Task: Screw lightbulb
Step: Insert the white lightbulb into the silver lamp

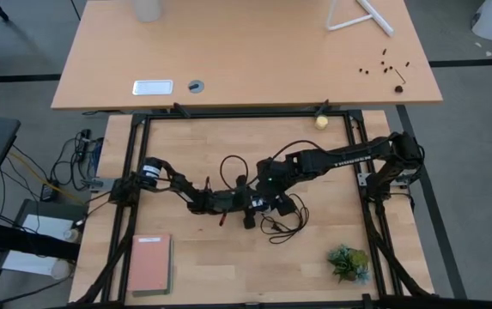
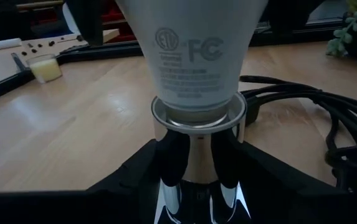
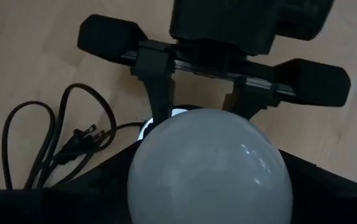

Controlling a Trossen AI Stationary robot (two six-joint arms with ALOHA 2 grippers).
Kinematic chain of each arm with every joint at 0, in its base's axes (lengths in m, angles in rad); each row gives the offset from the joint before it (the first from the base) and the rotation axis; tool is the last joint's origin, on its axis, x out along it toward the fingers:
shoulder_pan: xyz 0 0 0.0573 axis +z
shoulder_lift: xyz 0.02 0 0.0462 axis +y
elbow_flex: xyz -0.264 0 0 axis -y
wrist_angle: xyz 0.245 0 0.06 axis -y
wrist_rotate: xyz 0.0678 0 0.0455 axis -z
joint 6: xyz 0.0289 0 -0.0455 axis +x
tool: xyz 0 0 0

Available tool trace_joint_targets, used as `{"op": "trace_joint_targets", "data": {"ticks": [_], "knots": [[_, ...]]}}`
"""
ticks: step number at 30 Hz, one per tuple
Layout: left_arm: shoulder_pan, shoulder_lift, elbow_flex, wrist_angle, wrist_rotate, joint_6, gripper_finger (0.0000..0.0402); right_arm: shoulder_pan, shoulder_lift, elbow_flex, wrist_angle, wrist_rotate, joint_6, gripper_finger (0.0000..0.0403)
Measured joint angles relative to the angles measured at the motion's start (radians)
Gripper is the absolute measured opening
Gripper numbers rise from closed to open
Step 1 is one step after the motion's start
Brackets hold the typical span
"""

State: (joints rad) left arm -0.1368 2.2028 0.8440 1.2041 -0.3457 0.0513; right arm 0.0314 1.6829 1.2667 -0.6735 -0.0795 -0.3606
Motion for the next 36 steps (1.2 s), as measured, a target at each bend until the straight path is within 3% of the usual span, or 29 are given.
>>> {"op": "trace_joint_targets", "data": {"ticks": [4,15,24,28,36], "knots": [[0.000,0.000,0.000,0.003,-0.019,-0.027,0.0183,-0.009,0.000,0.000,-0.001,0.006,0.135,0.0288],[-0.001,0.001,-0.002,0.011,-0.070,-0.086,0.0183,0.055,0.051,0.002,0.062,0.219,0.545,0.0287],[-0.002,0.001,-0.001,-0.004,-0.110,-0.088,0.0183,0.090,0.111,0.001,0.047,0.329,0.880,0.0275],[-0.002,0.000,0.000,-0.014,-0.107,-0.088,0.0183,0.111,0.104,0.003,0.053,0.374,0.957,0.0261],[-0.002,-0.001,-0.004,-0.015,-0.100,-0.092,0.0184,0.148,0.043,0.003,-0.024,0.376,0.936,0.0260]]}}
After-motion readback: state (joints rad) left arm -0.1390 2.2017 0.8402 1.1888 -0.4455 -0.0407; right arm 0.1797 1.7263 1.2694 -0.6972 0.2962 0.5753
